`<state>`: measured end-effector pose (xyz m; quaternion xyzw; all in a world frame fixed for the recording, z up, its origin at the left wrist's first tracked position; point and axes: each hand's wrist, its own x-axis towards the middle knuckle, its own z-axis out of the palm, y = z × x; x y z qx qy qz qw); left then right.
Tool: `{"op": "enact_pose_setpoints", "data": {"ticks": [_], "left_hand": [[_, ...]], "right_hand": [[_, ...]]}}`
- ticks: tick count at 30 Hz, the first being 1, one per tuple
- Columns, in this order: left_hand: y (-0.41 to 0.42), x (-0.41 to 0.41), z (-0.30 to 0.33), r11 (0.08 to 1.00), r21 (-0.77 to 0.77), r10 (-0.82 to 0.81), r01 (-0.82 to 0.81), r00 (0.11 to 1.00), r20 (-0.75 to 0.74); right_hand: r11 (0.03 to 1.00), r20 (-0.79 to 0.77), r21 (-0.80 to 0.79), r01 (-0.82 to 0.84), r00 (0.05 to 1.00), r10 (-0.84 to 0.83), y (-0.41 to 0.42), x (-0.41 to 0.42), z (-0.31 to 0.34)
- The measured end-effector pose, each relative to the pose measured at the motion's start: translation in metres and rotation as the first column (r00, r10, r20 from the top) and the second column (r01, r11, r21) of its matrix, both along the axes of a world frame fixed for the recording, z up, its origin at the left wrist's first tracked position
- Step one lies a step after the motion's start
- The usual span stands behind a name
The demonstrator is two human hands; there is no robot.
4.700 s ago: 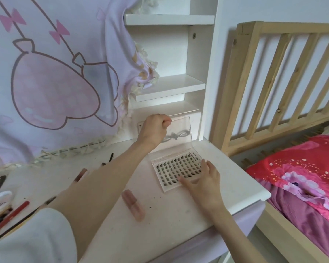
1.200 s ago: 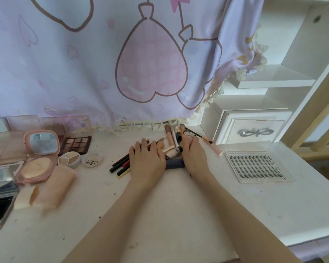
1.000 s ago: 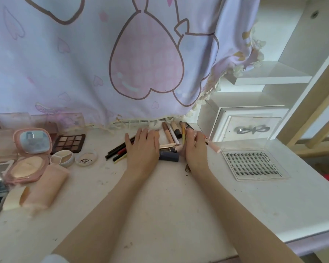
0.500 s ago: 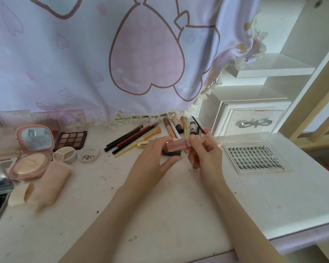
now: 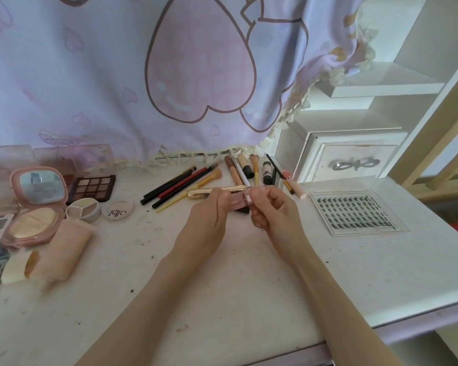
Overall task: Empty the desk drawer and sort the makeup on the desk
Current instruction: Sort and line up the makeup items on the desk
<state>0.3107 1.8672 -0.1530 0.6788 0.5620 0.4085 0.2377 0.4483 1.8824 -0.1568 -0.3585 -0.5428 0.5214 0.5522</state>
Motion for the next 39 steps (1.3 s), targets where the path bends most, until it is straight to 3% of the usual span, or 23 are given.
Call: {"op": "enact_pose_setpoints", "data": {"ticks": [4, 8, 12, 16, 23, 26, 30, 36, 39], "left_hand": [[0.004, -0.005, -0.002, 0.995, 0.072, 0.067, -0.069, 0.997, 0.034], [0.004, -0.008, -0.007, 0.987, 0.123, -0.105, 0.108, 0.994, -0.023], [0.002, -0.002, -0.005, 0.985, 0.108, -0.136, 0.132, 0.990, 0.031], [0.001, -0.005, -0.002, 0.990, 0.026, -0.138, 0.135, 0.984, 0.116], [0.002, -0.011, -0.004, 0.991, 0.015, -0.130, 0.131, 0.990, -0.057], [0.001, -0.012, -0.003, 0.987, -0.027, -0.160, 0.159, 0.986, -0.040], [0.002, -0.012, -0.005, 0.985, -0.040, -0.168, 0.167, 0.986, -0.017], [0.000, -0.010, -0.005, 0.993, -0.017, -0.122, 0.121, 0.982, -0.147], [0.003, -0.011, -0.002, 0.993, -0.041, -0.114, 0.109, 0.981, -0.158]], "right_hand": [[0.999, 0.012, -0.008, 0.031, 0.999, -0.031, -0.002, -0.002, 0.003], [0.990, -0.001, -0.084, 0.112, 0.994, -0.112, 0.001, 0.002, 0.002], [0.988, -0.009, -0.126, 0.092, 0.996, -0.093, 0.002, 0.002, 0.002], [0.996, 0.031, -0.067, 0.063, 0.998, -0.061, 0.001, 0.001, 0.003], [0.999, 0.093, -0.017, 0.052, 0.994, -0.050, -0.002, 0.000, 0.003], [1.000, 0.127, 0.002, 0.015, 0.992, -0.015, -0.003, 0.001, 0.005], [0.997, 0.038, -0.076, -0.024, 0.999, 0.027, -0.003, 0.001, 0.005], [0.989, 0.080, -0.110, 0.096, 0.993, -0.087, -0.001, 0.000, 0.001], [0.991, 0.124, -0.032, 0.128, 0.985, -0.123, 0.000, -0.002, -0.001]]}}
